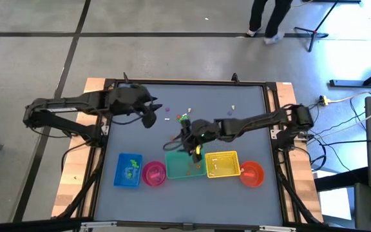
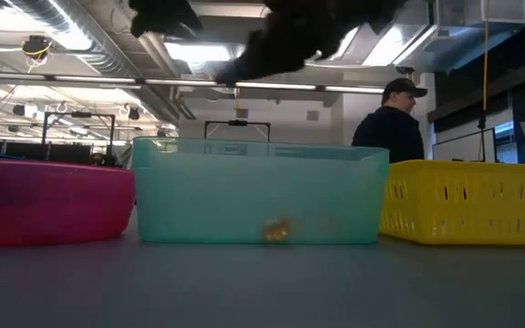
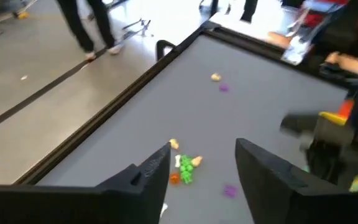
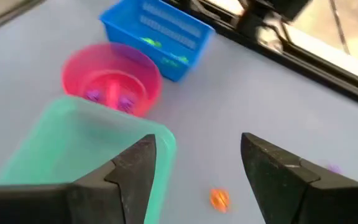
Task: Sort Halloween decoration
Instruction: Put the purple spider toy into the pink bin, then put the white skull toy into the orange bin
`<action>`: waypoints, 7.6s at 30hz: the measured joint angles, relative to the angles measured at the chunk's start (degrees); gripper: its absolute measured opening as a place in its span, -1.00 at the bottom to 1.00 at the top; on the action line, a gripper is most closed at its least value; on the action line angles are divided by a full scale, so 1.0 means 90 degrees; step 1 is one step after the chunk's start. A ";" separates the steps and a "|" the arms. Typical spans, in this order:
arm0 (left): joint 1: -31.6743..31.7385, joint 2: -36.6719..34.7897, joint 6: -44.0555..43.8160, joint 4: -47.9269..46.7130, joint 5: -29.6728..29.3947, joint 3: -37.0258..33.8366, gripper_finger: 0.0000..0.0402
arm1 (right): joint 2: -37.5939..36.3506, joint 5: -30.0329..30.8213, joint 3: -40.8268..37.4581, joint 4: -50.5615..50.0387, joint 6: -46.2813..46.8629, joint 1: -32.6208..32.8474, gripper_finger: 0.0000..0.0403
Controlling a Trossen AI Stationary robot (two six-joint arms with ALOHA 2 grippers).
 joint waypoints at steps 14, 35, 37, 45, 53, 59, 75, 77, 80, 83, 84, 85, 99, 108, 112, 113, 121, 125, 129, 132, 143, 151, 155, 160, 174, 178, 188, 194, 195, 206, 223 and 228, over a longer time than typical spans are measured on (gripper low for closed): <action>0.1896 0.1621 0.0075 0.0774 0.0827 -0.0002 0.06 | -0.2538 0.0770 -0.2664 0.0173 0.0999 -0.0773 0.16; 0.3062 0.4070 0.2872 0.0893 0.2881 -0.0005 0.05 | -0.2978 0.0825 -0.2981 0.0098 0.1018 -0.0755 0.16; 0.3059 0.4189 0.3015 0.0891 0.2883 -0.0005 0.05 | -0.2978 0.0825 -0.2981 0.0100 0.1018 -0.0755 0.16; 0.3060 0.4623 0.3107 0.0895 0.2855 -0.0005 0.05 | -0.2977 0.0825 -0.2981 0.0039 0.1018 -0.0755 0.16; 0.3059 0.4753 0.3198 0.0939 0.2784 0.0000 0.05 | -0.2976 0.0825 -0.2981 -0.0021 0.1018 -0.0755 0.16; 0.3044 0.4819 0.3185 0.0944 0.2787 0.0000 0.05 | -0.2976 0.0823 -0.2981 -0.0047 0.1018 -0.0755 0.16; 0.3040 0.5246 0.3152 0.0846 0.2740 0.0022 -0.01 | -0.2973 0.0822 -0.2981 -0.0163 0.1018 -0.0753 0.16; 0.3037 0.5246 0.3152 0.0814 0.2723 0.0022 -0.07 | -0.2973 0.0822 -0.2983 -0.0161 0.1018 -0.0755 0.16; 0.3037 0.5250 0.3147 0.0745 0.2723 0.0022 -0.17 | -0.2973 0.0821 -0.2983 -0.0160 0.1018 -0.0753 0.16; 0.3035 0.5251 0.3142 0.0741 0.2723 0.0017 -0.25 | -0.2973 0.0822 -0.2981 -0.0160 0.1018 -0.0754 0.16; 0.3035 0.5253 0.3142 0.0738 0.2723 0.0017 -0.28 | -0.2973 0.0821 -0.2982 -0.0160 0.1018 -0.0753 0.16; 0.3035 0.5253 0.3142 0.0733 0.2723 0.0015 -0.31 | -0.2973 0.0822 -0.2981 -0.0160 0.1018 -0.0753 0.16; 0.3028 0.5265 0.3126 0.0704 0.2702 0.0005 -0.61 | -0.2971 0.0822 -0.2984 -0.0158 0.1015 -0.0755 0.16; 0.3030 0.5268 0.3125 0.0700 0.2781 0.0000 -0.76 | -0.2971 0.0821 -0.2982 -0.0158 0.1015 -0.0753 0.16; 0.3026 0.5268 0.3127 0.0699 0.2818 -0.0002 -0.79 | -0.2971 0.0821 -0.2983 -0.0156 0.1015 -0.0754 0.16; 0.3017 0.5268 0.3127 0.0699 0.2818 -0.0002 -0.80 | -0.2971 0.0822 -0.2984 -0.0158 0.1015 -0.0753 0.16; 0.2986 0.5268 0.2983 0.0699 0.2815 -0.0002 -0.81 | -0.2971 0.0822 -0.2982 -0.0156 0.1015 -0.0755 0.16; 0.2986 0.5268 0.2977 0.0699 0.2820 -0.0002 -0.81 | -0.2971 0.0822 -0.2983 -0.0155 0.1015 -0.0754 0.16; 0.2984 0.5268 0.2976 0.0699 0.2829 -0.0002 -0.81 | -0.2971 0.0822 -0.2982 -0.0155 0.1014 -0.0755 0.16; 0.2984 0.5268 0.2974 0.0699 0.2840 -0.0002 -0.81 | -0.2971 0.0822 -0.2981 -0.0155 0.1013 -0.0754 0.16; 0.2982 0.5268 0.2964 0.0698 0.2869 -0.0002 -0.98 | -0.2971 0.0822 -0.2984 -0.0155 0.1013 -0.0754 0.16; 0.2979 0.5268 0.2957 0.0699 0.2874 -0.0002 -0.99 | -0.2971 0.0822 -0.2983 -0.0155 0.1013 -0.0753 0.16; 0.2979 0.5202 0.2861 0.0699 0.2906 -0.0008 -0.99 | -0.2971 0.0822 -0.2983 -0.0155 0.1013 -0.0753 0.16; 0.2977 0.4852 0.2628 0.0415 0.2932 -0.0050 -1.00 | -0.2971 0.0822 -0.2984 -0.0143 0.1013 -0.0755 0.16; 0.1771 0.3165 0.0042 -0.0715 0.4843 -0.0027 -1.00 | -0.2971 0.0822 -0.2984 -0.0143 0.1013 -0.0753 0.16; 0.0782 0.3000 -0.0761 -0.0661 0.5003 -0.0017 -1.00 | -0.2971 0.0822 -0.2984 -0.0138 0.1013 -0.0754 0.16; -0.1642 0.2997 -0.1807 -0.0467 0.4111 -0.0017 -1.00 | -0.2971 0.0822 -0.2984 -0.0136 0.1013 -0.0755 0.16; -0.2545 0.2997 -0.2651 -0.0472 0.2985 -0.0012 -0.95 | -0.2971 0.0822 -0.2984 -0.0122 0.1013 -0.0755 0.16; -0.2637 0.2997 -0.2785 -0.0475 0.2900 -0.0010 -0.93 | -0.2971 0.0822 -0.2984 -0.0121 0.1013 -0.0754 0.16; -0.3116 0.2994 -0.3869 -0.0930 0.2453 -0.0007 -0.60 | -0.2971 0.0822 -0.2984 -0.0119 0.1013 -0.0754 0.16; -0.3109 0.2995 -0.3864 -0.0842 0.1949 -0.0005 -0.28 | -0.2881 0.0938 -0.2984 0.0683 0.1003 -0.0754 0.16; -0.3109 0.2992 -0.3862 -0.0785 0.1948 -0.0005 -0.28 | -0.2492 0.0903 -0.2879 0.1779 0.1023 -0.0911 0.16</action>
